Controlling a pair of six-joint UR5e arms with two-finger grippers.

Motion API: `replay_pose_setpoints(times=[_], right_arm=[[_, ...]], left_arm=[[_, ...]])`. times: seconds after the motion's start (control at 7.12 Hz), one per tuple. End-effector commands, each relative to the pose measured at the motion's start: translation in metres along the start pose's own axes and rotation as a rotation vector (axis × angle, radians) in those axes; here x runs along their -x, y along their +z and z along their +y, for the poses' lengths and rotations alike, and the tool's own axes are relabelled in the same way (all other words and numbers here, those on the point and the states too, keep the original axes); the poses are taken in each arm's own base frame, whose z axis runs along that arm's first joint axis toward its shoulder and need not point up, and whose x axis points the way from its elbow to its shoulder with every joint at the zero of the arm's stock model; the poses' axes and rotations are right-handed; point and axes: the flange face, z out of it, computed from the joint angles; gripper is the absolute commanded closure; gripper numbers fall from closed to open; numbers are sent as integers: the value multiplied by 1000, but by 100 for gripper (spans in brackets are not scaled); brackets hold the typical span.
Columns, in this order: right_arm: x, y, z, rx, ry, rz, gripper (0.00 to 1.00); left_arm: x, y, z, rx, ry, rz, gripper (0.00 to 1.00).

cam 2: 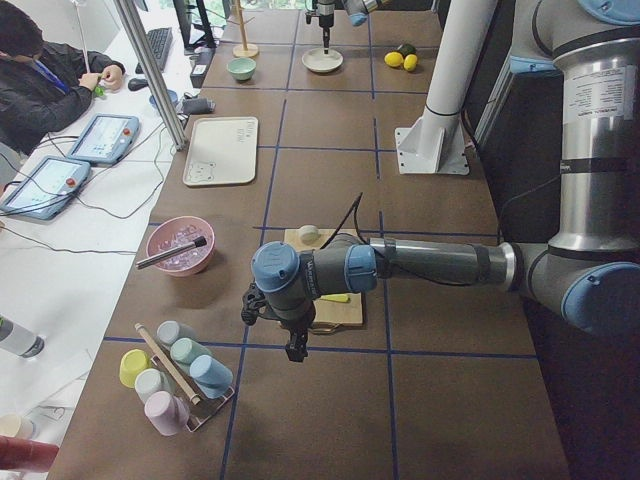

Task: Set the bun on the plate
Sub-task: 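Grip the white plate's rim with the right gripper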

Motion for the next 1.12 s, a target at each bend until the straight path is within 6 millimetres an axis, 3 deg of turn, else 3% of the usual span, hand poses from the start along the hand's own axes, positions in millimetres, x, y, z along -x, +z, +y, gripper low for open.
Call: replay_pose_setpoints(times=[0.0,0.28,0.56,0.7,0.84,0.98], right_arm=[[1,0,0,-1,0,-1,98],[30,-19,-11,-39,-33,-34,100],[128,-60,-28,-109,-183,-135,100],[189,-65,-33,-112,-176,-190,100],[273,-59,-45,-111,-100,-248,99],[362,-37,-41,-105,-85,-281,98]], left_arm=[[0,0,0,1,-1,0,0],[0,0,0,2,-2,0,0],[0,0,0,2,-2,0,0],[0,0,0,3,-3,1,0],[0,0,0,3,-3,1,0],[0,1,0,4,-4,1,0]])
